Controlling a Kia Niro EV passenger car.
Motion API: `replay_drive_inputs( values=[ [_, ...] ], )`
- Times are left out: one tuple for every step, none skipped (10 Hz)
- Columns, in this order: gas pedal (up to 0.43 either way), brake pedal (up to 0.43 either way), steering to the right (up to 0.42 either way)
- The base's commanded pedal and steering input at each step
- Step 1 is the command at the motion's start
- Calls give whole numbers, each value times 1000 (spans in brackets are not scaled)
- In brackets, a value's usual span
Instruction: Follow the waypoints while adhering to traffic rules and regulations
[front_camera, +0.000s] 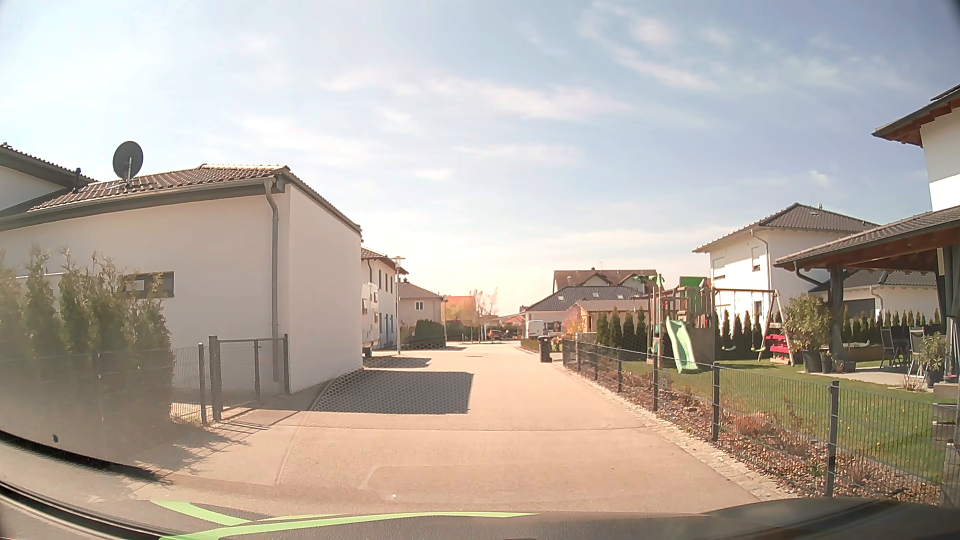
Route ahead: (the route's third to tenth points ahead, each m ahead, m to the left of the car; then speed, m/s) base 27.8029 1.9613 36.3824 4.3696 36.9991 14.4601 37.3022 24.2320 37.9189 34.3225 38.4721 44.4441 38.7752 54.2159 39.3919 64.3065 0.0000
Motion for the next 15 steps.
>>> replay_drive_inputs(
  values=[
    [0,354,0],
    [0,354,0],
    [0,354,0],
    [0,354,0],
    [0,354,0],
    [0,354,0],
    [0,354,0],
    [0,354,0],
    [0,354,0],
    [0,354,0],
    [0,354,0],
    [0,354,0],
    [0,354,0],
    [0,354,0],
    [0,354,0]
  ],
)
